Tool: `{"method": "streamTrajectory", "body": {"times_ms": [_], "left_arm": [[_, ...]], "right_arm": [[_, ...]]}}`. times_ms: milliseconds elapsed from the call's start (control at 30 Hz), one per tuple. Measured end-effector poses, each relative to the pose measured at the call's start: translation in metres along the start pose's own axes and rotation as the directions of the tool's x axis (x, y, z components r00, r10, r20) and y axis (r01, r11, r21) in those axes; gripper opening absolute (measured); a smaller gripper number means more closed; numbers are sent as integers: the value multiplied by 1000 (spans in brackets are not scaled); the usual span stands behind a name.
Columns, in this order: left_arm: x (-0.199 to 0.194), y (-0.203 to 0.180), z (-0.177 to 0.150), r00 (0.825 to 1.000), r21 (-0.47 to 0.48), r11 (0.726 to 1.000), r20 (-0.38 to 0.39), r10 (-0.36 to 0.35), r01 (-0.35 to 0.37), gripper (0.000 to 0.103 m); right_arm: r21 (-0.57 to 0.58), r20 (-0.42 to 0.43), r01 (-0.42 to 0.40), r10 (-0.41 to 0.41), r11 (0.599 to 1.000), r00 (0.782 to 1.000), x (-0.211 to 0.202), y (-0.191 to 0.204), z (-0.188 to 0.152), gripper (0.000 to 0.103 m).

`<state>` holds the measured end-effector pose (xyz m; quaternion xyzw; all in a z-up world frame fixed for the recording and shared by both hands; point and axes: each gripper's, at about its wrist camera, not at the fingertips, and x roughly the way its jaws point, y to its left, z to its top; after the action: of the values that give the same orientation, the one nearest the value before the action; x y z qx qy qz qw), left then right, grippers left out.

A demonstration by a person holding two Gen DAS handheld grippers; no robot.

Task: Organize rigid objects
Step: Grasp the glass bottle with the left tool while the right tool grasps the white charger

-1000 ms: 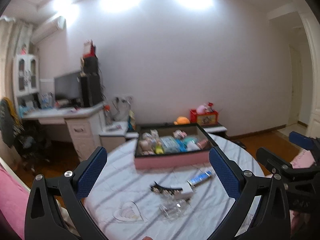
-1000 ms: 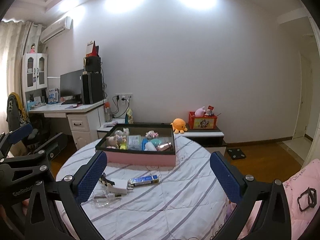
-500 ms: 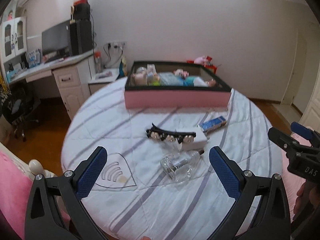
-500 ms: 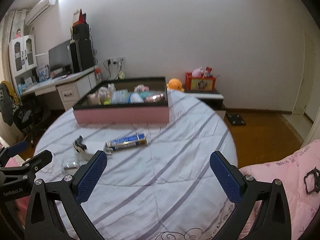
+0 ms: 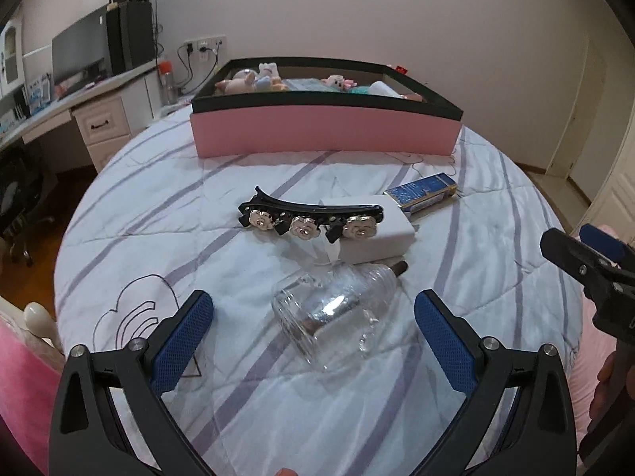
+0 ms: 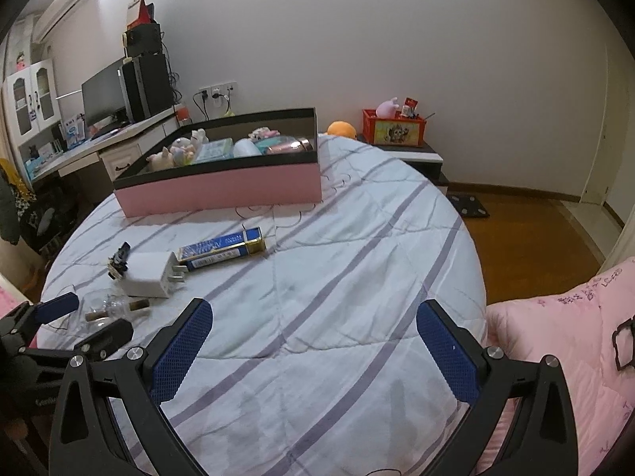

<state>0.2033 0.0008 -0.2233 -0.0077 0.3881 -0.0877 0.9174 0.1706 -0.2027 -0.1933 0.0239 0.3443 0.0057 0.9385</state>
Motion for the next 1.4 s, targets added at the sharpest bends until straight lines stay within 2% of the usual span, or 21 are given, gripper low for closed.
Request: {"method": "streamTrajectory", "body": {"times_ms": [33, 133, 167, 267, 467, 567, 700, 800, 933, 1100, 1133, 1200, 1267, 1400], "left_arm": [[0, 2, 0, 1000, -2, 1000, 4, -4, 4, 75], [0, 5, -2, 1000, 33, 999, -2, 5, -4, 61], [-2, 6, -3, 1000, 42, 999, 0, 5, -5, 60], [-8, 16, -5, 1000, 30, 1000, 6, -11, 11, 59], [-17, 45, -5, 998, -19, 999, 28, 52, -51, 59], [-18, 56, -1, 996, -36, 997, 38, 75, -74, 59], [-20, 63, 2, 996, -51, 996, 51, 78, -76, 59], [-22, 65, 4, 994, -41, 995, 60, 90, -88, 59], [-22, 68, 3, 993, -39, 995, 62, 99, -96, 59], [-18, 69, 2, 994, -32, 995, 51, 95, -94, 58], [-17, 69, 2, 994, -33, 995, 48, 93, -92, 58], [-14, 67, 2, 995, -22, 996, 43, 89, -88, 58], [-11, 64, 1, 994, -8, 995, 39, 102, -101, 58], [-11, 65, 1, 995, -22, 996, 38, 92, -92, 59]], "right_arm": [[-2, -6, -1, 1, 1000, 1000, 2, 0, -1, 103], [-4, -15, 0, 0, 1000, 1000, 5, 3, 0, 103], [-7, -17, -2, 1, 1000, 1000, 6, 4, 0, 103], [-16, -22, -3, 3, 1000, 1000, 11, 9, 3, 103], [-49, -48, -20, 18, 999, 999, 25, 28, 9, 103], [-64, -59, -54, 50, 996, 997, 31, 42, 12, 103], [-109, -72, -85, 77, 990, 994, 35, 66, 16, 103], [-133, -97, -140, 128, 981, 987, 39, 86, 18, 103], [-167, -140, -157, 134, 973, 981, 54, 110, 17, 103], [-141, -172, -181, 156, 973, 973, 70, 120, 20, 103], [-138, -180, -188, 162, 972, 970, 73, 120, 21, 101], [-128, -203, -204, 176, 971, 963, 77, 118, 19, 84], [-141, -193, -201, 172, 969, 966, 73, 116, 18, 67], [-145, -182, -207, 180, 968, 967, 63, 102, 13, 67]]}}
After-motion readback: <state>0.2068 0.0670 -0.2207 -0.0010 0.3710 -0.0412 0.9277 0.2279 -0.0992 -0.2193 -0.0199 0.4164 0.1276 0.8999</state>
